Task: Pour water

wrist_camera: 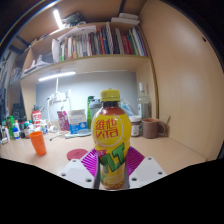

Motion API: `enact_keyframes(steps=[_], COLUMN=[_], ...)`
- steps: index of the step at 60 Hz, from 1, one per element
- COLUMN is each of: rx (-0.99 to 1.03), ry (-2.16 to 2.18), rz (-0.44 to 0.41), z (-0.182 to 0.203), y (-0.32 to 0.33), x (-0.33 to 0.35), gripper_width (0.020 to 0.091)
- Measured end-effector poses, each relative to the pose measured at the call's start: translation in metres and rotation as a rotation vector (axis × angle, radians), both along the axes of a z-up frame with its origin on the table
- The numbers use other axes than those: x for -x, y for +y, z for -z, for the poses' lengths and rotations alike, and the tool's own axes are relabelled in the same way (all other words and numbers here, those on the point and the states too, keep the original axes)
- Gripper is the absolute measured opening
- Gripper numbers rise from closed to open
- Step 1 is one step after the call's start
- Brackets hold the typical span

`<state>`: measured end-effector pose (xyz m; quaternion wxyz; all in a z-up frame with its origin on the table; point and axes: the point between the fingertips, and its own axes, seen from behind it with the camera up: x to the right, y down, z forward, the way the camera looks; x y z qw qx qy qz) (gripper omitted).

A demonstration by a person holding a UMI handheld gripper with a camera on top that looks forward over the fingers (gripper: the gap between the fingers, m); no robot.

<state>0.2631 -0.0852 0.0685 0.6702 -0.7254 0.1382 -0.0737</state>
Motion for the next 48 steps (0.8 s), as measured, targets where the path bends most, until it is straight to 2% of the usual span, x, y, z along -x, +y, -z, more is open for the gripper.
enact_keyframes(steps=[4,10,15,20,26,29,36,48], rx=[0.007,0.012,0.008,0.009,0.052,0.09,0.16,0.151], ry=[0.006,-0.045,-0.221,-0.469,-0.885,-1.114,-1.553,-2.128], rz=[-0.018,-0.063,-0.077,-0.129,-0.136,-0.137,-0.202,-0.194], z=[0.0,-0.01,-0.045,-0.09,-0.117,-0.121,-0.113,-0.131], y=[0.0,0.007,0.022,0.052,0.095,0.119,0.164,0.196], x=[0.004,0.018,0.024,0.042,0.072,0.088,0.127,0.184], gripper_width=[0.0317,0.0317,0.0317,0.0316,0.0316,0.0315,0.0314,0.0315])
